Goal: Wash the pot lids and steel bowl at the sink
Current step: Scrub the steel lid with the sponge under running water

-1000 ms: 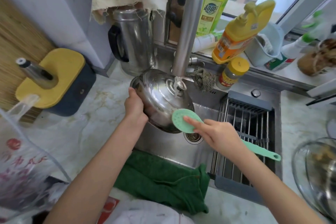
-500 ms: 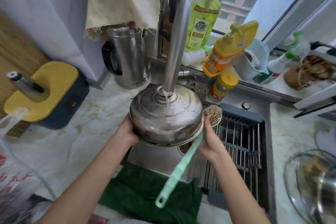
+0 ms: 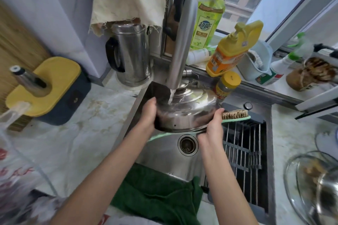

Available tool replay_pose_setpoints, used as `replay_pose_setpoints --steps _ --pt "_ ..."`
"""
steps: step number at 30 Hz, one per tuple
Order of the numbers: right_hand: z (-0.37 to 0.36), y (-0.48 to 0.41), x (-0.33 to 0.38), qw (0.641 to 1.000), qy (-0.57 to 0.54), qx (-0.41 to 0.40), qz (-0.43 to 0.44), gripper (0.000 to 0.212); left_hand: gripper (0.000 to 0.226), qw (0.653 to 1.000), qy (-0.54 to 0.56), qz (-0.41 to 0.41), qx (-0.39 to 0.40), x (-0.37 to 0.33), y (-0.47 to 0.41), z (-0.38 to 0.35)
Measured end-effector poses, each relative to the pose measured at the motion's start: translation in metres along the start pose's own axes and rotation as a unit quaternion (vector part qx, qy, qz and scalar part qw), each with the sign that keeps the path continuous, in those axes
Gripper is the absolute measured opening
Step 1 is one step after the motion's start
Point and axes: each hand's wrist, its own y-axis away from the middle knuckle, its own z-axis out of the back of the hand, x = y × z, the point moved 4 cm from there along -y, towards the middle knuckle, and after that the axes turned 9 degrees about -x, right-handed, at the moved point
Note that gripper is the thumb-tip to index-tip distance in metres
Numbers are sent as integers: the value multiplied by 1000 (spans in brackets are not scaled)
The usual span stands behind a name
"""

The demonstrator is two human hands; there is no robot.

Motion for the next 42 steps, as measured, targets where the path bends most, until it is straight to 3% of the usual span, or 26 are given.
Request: replay_pose_setpoints --steps 2,5,8,10,14,17,20,23,25,27,30,31,34,36,38,42 --pt "0 -1 4 999 5 -30 20 32 43 994 -81 -77 -23 16 24 -17" --pt "3 0 -3 999 20 -46 16 37 37 976 -134 -154 -78 17 42 -27" --pt "6 0 -11 998 9 -54 14 38 21 994 17 -5 -109 4 17 -16" --pt "-1 1 -12 999 10 -44 28 39 27 989 37 87 -113 3 18 -13" --pt "-14 1 -21 995 65 -34 69 42 33 981 111 157 -19 2 65 -35" --pt "-12 -2 -31 991 100 -6 94 32 29 952 223 195 74 -26 91 -29" --pt "-6 -8 -38 992 102 11 72 28 36 937 271 203 89 -44 85 -11" --pt "2 -19 -42 990 133 15 41 31 31 982 173 79 19 -41 67 5" --pt "10 -25 -44 985 166 16 32 36 40 996 -13 -82 34 -34 65 7" --pt "16 -26 -44 982 185 15 38 40 47 936 -219 -259 95 -18 66 -1" --pt "21 -18 -42 979 195 13 52 46 55 774 -442 -412 189 21 60 -24" --pt "22 -15 -43 979 197 8 53 46 53 756 -453 -431 193 24 54 -30" --pt "18 -7 -43 980 194 -6 53 40 41 858 -348 -345 156 7 28 -40" --pt "12 -6 -39 981 178 -12 72 40 40 880 -328 -324 115 2 28 -46" --pt "9 -10 -32 980 171 -17 98 45 43 851 -349 -379 103 13 49 -46" --pt "2 -21 -25 976 191 1 104 47 51 708 -393 -549 206 32 82 -24"
